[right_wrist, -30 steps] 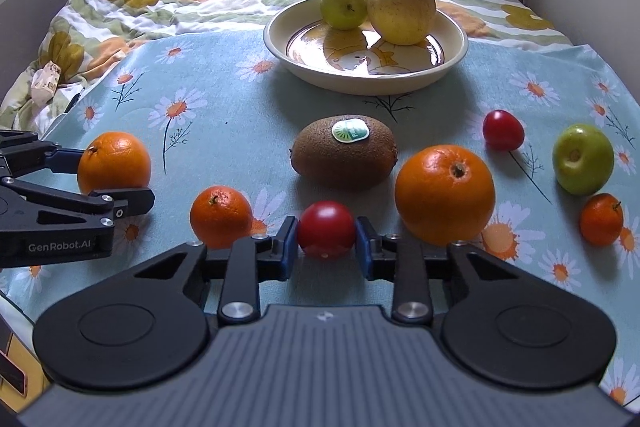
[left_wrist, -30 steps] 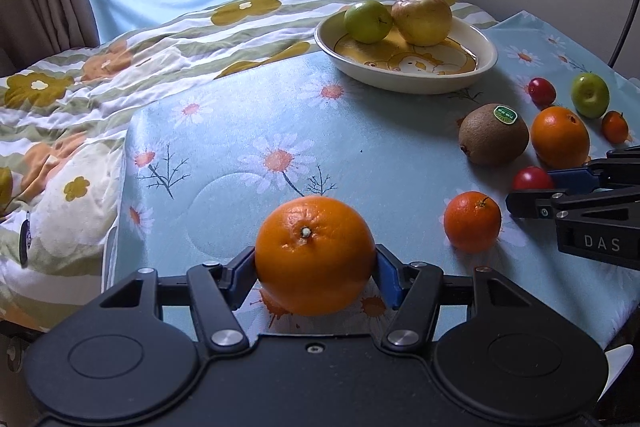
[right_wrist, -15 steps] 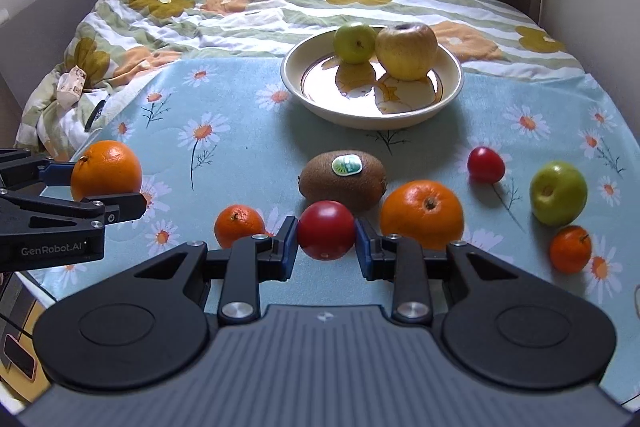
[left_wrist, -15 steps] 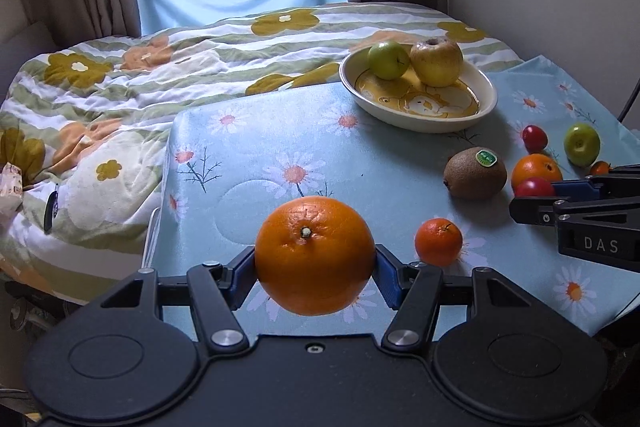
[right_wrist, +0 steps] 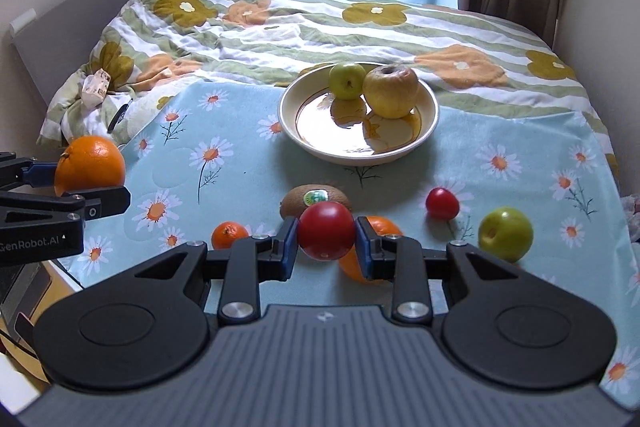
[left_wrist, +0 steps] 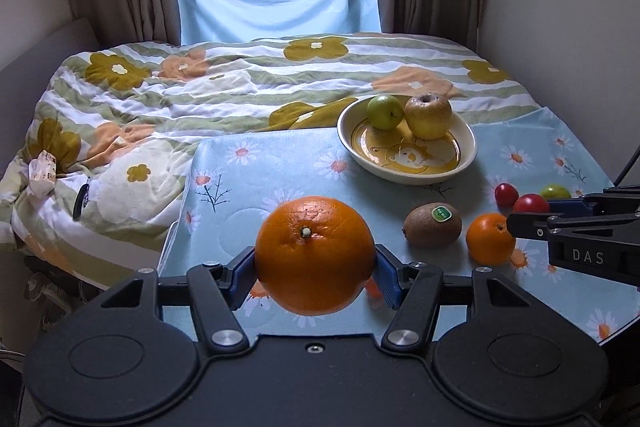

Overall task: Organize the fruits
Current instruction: 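Carry the orange and the red fruit toward the white bowl with both tools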

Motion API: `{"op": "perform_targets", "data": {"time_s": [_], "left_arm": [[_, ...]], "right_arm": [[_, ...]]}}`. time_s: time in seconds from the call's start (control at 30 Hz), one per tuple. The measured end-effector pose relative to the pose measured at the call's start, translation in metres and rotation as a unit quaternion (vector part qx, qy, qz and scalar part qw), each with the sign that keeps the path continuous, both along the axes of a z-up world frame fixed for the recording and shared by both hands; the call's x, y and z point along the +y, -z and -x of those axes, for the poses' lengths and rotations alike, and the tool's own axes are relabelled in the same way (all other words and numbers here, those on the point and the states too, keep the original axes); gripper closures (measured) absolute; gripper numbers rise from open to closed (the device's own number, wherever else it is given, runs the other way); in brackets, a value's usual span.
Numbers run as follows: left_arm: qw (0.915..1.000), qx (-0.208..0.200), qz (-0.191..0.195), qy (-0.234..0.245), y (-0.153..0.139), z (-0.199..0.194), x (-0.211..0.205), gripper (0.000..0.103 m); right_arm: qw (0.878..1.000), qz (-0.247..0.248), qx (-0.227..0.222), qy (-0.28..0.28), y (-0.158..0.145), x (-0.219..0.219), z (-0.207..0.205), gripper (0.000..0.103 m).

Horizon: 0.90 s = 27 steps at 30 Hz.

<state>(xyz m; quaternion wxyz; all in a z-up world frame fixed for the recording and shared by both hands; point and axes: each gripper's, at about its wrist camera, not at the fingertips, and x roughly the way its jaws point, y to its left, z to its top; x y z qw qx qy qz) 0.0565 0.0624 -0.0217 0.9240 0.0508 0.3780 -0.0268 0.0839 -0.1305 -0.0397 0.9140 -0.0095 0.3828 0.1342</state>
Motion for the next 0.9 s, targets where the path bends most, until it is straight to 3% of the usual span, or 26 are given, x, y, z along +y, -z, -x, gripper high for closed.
{"op": "perform_targets", "data": {"time_s": [0.37,0.9], "left_arm": [[0.9993,-0.022,0.016,-0.024,-0.021,-0.018,-0.044,0.038],[0.9996,-0.017,0.018,0.009,-0.008,-0.119,-0.062,0.038]], "right_arm": [[0.998,0.025,-0.009,-0.05,-0.029,-0.036,-0.027,0.058],[1.0,0.028,-0.003,-0.009,-0.022,-0.045,-0.113,0.058]]}}
